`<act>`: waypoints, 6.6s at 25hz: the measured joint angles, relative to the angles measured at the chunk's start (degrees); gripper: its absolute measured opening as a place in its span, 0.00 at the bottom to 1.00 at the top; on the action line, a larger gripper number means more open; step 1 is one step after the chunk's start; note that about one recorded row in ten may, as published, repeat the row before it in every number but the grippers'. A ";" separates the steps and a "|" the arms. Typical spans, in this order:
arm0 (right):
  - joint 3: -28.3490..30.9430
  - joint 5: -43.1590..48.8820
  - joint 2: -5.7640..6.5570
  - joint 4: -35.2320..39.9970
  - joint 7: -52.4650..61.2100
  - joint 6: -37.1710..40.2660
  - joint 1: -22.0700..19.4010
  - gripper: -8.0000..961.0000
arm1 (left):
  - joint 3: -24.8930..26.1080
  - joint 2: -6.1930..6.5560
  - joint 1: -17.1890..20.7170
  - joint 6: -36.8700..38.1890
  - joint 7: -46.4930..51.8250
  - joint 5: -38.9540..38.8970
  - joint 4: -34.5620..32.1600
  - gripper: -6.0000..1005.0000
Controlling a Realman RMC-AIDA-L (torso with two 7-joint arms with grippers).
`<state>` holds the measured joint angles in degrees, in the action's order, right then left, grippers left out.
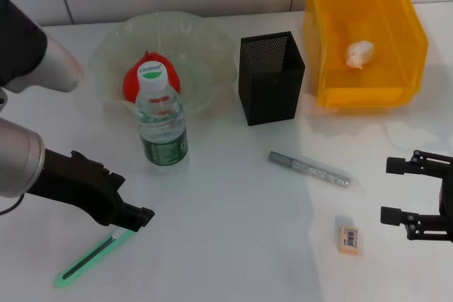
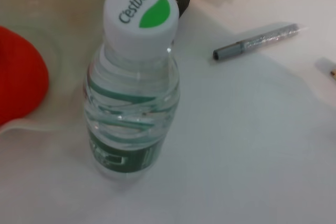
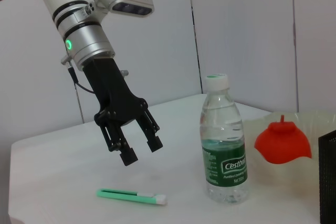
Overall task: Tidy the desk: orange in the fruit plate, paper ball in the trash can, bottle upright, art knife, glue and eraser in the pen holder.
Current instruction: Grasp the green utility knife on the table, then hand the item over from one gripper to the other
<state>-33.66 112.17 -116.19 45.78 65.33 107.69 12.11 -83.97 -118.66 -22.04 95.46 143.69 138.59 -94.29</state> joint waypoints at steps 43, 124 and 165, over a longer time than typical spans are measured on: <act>0.00 0.01 -0.40 -0.44 -0.21 -0.03 -0.77 0.83 | -18.48 0.19 0.63 -2.62 14.56 15.10 1.06 0.72; 0.00 0.07 -0.53 -0.61 -0.21 0.36 -0.77 0.83 | -16.32 -0.07 -2.62 -4.49 9.64 15.73 9.86 0.19; 35.44 -18.12 -2.50 -23.17 -2.50 16.53 -2.79 0.83 | -35.71 -0.17 2.78 -73.24 -29.91 -27.49 8.58 0.21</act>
<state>1.78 94.04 -118.68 22.60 62.83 124.22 9.31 -119.69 -118.83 -19.26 22.22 113.78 111.11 -85.70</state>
